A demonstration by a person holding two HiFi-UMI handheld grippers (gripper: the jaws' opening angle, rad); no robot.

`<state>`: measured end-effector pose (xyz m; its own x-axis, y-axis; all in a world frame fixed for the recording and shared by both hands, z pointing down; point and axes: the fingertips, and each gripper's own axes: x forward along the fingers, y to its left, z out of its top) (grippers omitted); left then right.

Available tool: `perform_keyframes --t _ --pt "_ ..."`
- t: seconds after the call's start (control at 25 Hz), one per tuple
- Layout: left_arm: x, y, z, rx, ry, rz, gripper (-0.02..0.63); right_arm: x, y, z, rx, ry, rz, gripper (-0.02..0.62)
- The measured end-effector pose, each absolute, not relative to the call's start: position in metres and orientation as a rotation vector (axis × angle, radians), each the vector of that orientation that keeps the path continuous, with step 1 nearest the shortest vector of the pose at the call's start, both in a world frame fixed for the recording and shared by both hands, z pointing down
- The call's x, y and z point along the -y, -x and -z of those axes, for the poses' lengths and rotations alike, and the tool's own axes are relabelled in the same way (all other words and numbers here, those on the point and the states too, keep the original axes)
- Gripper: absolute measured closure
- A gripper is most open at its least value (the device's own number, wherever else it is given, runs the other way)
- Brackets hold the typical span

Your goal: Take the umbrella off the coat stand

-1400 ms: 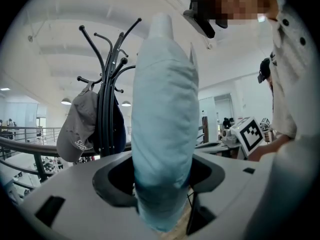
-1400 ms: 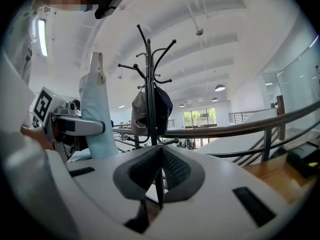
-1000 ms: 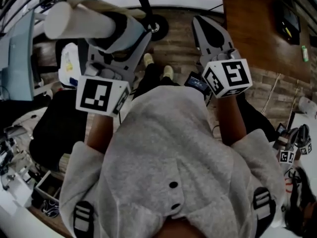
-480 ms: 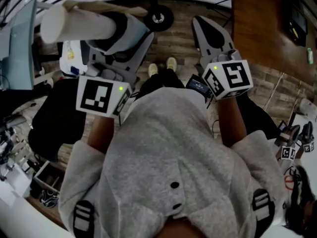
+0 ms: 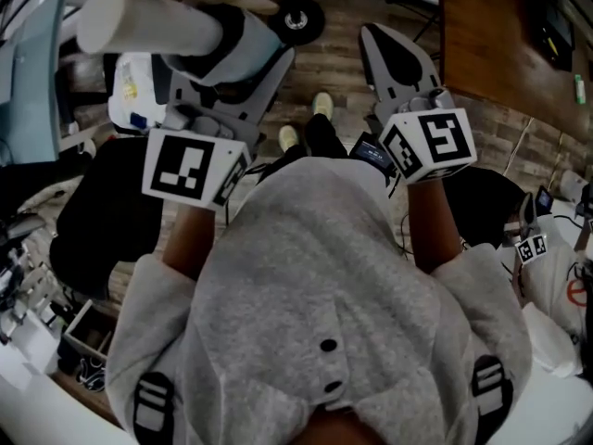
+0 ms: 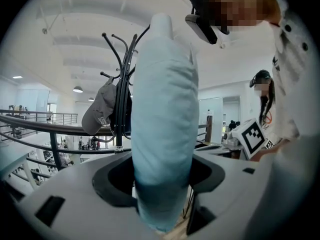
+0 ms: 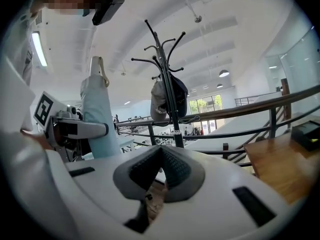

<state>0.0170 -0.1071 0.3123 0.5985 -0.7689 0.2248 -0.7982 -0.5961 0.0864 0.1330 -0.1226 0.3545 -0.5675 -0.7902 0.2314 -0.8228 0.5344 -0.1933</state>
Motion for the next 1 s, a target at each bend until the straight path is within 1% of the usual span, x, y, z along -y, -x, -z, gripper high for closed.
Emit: perform_keyframes --t 0.32,0.6,0.72,0.84,1.0 --pt "0.073 0.037 -0.306 1.303 -2.698 -0.201 0.318 0.084 -0.087 -0.348 2.588 -1.465 -0.354 0.586" --pt "0.130 0.082 -0.335 1.351 -2.667 -0.208 0.318 0.142 -0.054 -0.365 2.546 -1.446 -0.350 0.586" --pt "0.133 0.099 -0.333 1.363 -2.664 -0.195 0.318 0.149 -0.040 -0.360 2.544 -1.440 -0.343 0.586" --pt "0.117 0.103 -0.324 1.375 -2.671 -0.201 0.318 0.135 -0.036 -0.348 2.550 -1.441 -0.325 0.586" --pt "0.102 0.084 -0.319 1.371 -2.645 -0.194 0.318 0.119 -0.055 -0.339 2.561 -1.428 -0.304 0.586"
